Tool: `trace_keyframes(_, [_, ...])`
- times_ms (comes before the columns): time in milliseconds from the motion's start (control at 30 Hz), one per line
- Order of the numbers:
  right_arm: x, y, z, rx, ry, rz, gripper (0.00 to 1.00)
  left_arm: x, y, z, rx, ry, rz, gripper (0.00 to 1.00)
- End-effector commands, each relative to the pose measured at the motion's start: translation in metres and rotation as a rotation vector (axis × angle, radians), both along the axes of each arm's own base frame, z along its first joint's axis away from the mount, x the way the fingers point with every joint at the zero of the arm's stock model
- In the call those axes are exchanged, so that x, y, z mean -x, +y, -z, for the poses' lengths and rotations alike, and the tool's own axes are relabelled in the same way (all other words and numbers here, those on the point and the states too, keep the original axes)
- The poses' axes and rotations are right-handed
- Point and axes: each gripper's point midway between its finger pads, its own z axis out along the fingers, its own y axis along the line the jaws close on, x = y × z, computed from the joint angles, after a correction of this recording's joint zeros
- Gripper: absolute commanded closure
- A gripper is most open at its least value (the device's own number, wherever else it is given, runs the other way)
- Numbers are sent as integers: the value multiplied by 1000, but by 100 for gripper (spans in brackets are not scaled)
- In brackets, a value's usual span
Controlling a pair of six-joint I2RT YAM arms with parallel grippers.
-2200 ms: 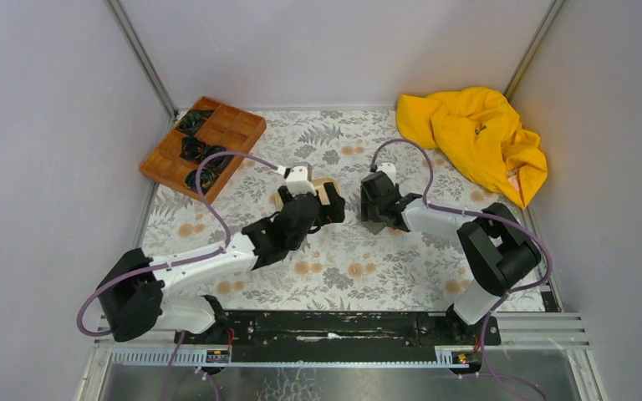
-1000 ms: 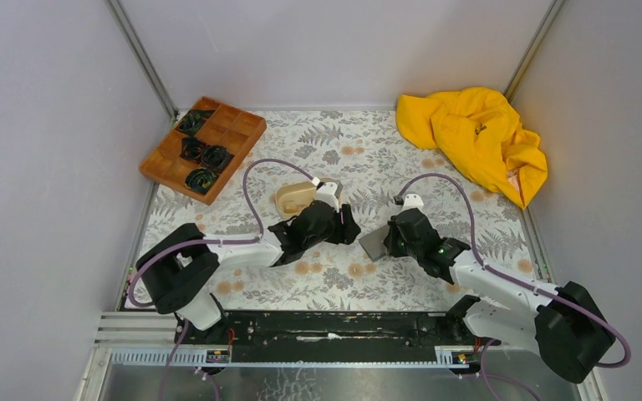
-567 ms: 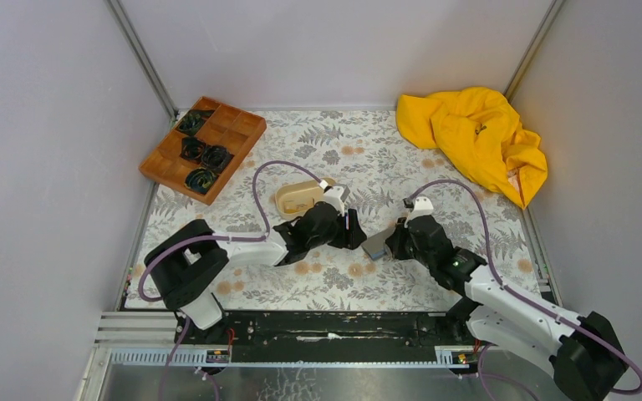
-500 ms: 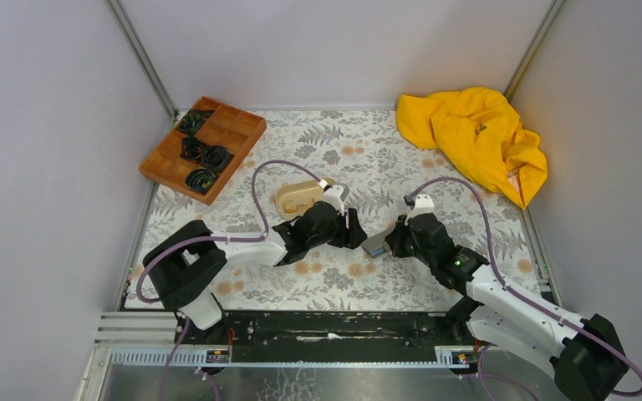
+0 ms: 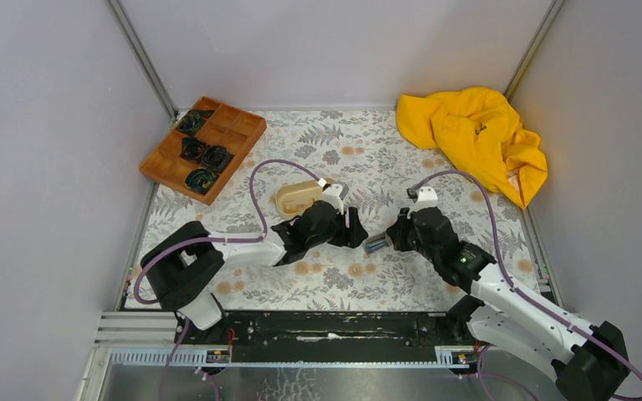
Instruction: Take the credit cards out of the card holder
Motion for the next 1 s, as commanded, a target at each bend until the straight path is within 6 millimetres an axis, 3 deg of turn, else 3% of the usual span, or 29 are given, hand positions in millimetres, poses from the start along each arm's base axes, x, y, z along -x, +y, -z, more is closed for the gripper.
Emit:
trace_keyframes(0, [-13,7,-26,2,-59,-2,100,-12,-5,-27,52,-70,-21,27])
trace_keyframes(267, [-1,7,-4,-18,-4,-16,100,-13,-4,-27,48,-73,-25,24])
trace_keyframes(500, [15,-4,20,-39,29,7,100,-12,-4,-28,53,-71,-24,23])
trace_keyframes(767, [-10,5,-21,17,-40,-5,100,-14,-3,-26,36,-75,-32,22])
trace_keyframes(967, [-29,15,-27,68,-48,-19,100,-13,-4,-27,36,-80,-18,22])
